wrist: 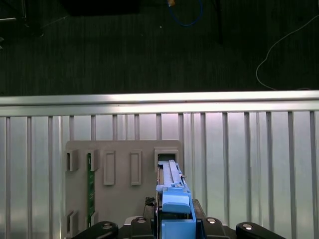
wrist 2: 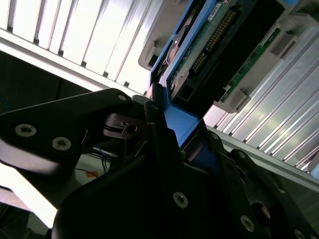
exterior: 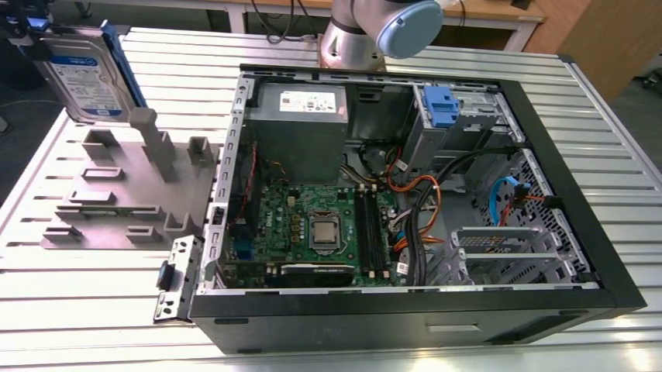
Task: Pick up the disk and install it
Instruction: 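Pick up the disk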
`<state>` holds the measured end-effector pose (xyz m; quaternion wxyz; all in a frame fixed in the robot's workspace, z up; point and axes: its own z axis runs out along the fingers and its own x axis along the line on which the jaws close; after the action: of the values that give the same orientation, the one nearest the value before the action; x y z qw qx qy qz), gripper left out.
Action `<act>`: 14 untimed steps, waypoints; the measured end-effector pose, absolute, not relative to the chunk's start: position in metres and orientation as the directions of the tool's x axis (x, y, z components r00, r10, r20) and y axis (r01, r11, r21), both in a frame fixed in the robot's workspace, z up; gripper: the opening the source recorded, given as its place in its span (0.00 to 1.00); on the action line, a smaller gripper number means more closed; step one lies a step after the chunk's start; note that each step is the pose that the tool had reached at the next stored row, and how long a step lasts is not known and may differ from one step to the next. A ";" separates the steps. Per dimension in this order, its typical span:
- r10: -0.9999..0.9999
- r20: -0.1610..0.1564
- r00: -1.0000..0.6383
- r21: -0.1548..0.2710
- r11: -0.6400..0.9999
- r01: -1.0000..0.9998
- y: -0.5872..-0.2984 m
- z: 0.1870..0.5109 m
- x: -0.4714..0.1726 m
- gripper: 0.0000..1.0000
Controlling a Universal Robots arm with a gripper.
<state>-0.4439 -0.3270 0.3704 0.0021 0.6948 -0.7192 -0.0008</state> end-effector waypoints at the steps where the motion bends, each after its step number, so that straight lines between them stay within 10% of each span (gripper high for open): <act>1: -0.999 0.002 -0.034 0.004 0.034 -0.999 -0.327 0.372 -0.444 0.36; 14: -0.999 0.002 -0.034 0.004 0.034 -0.999 -0.327 0.375 -0.444 0.36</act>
<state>-0.4439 -0.3270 0.3747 0.0020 0.6948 -0.7192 -0.0008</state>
